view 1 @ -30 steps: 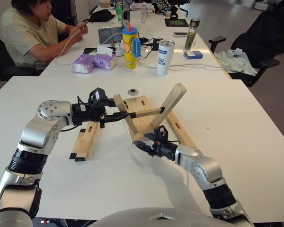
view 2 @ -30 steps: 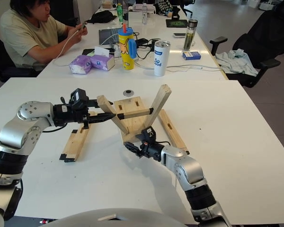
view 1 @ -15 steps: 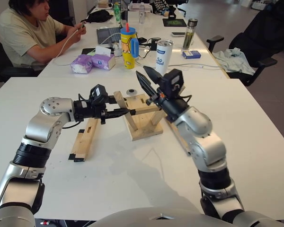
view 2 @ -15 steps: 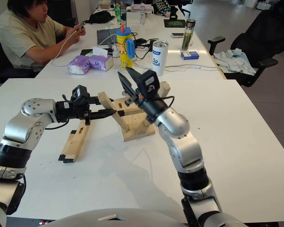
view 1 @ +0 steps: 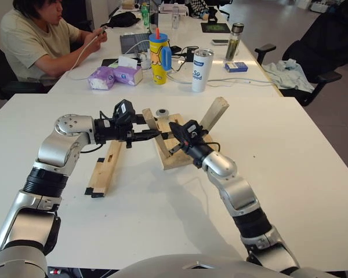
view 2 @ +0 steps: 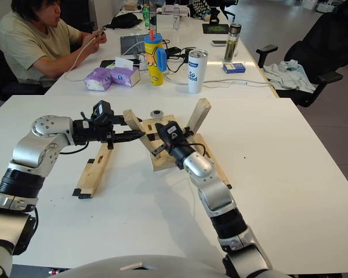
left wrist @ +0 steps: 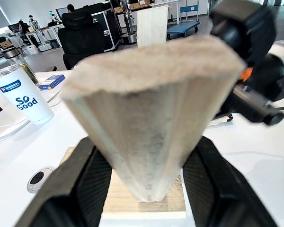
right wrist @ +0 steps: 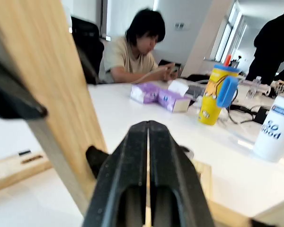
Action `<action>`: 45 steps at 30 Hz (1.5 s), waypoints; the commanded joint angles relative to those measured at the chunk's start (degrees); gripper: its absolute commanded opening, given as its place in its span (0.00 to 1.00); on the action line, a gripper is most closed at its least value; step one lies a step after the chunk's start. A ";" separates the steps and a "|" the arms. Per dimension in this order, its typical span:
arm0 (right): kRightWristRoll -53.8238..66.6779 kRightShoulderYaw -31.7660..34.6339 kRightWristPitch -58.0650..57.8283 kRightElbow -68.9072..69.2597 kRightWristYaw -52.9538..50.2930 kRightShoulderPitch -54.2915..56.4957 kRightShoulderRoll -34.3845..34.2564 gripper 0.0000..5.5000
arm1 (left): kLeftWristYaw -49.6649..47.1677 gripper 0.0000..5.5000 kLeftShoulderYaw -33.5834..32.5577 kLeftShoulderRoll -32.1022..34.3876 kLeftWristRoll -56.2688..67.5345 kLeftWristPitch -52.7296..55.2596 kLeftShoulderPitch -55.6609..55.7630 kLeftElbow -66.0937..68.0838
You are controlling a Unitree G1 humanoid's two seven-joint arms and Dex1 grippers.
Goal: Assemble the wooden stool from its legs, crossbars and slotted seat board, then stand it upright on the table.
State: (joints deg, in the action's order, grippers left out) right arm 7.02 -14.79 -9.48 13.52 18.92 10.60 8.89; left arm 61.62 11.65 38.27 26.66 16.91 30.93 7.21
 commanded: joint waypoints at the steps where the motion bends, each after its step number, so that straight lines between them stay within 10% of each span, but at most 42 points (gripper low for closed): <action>1: 3.84 0.06 1.38 3.80 8.89 -8.26 6.22 0.01 | 3.39 0.38 2.02 0.70 -4.03 1.07 -3.52 5.68; 7: 2.22 -2.24 -2.37 -8.30 9.22 -6.68 3.47 0.01 | 10.11 0.38 1.28 1.01 -2.98 0.51 -0.11 8.25; 18: -6.59 -6.58 -14.86 -24.85 3.89 -3.14 0.53 0.00 | 11.54 0.71 -2.61 1.73 -4.22 3.05 0.61 9.65; 24: -7.11 -7.37 -18.96 -23.10 4.41 -4.37 1.83 0.00 | 7.75 0.83 -23.37 7.35 15.01 19.00 -1.46 -4.09; 29: -6.76 -7.51 -18.53 -24.01 4.70 -5.53 2.37 0.00 | -16.64 0.83 -37.96 -1.86 44.05 24.36 15.88 -9.99; 33: -6.73 -7.73 -18.57 -24.10 4.77 -5.79 2.39 0.00 | -32.59 0.83 -33.13 -10.90 47.41 21.91 21.07 -17.05; 39: -6.73 -7.69 -19.00 -23.72 4.56 -5.18 2.34 0.00 | -44.92 0.83 6.44 -13.09 13.01 28.38 -9.78 -10.61; 45: -6.48 -6.65 -19.18 -24.19 3.80 -5.19 1.99 0.00 | -48.91 0.83 -8.71 -15.67 8.97 14.55 5.15 -13.08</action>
State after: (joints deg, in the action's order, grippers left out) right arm 2.73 -20.77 -21.57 -4.88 23.24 10.56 8.41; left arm 15.47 6.62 22.54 38.77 32.03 34.97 -8.86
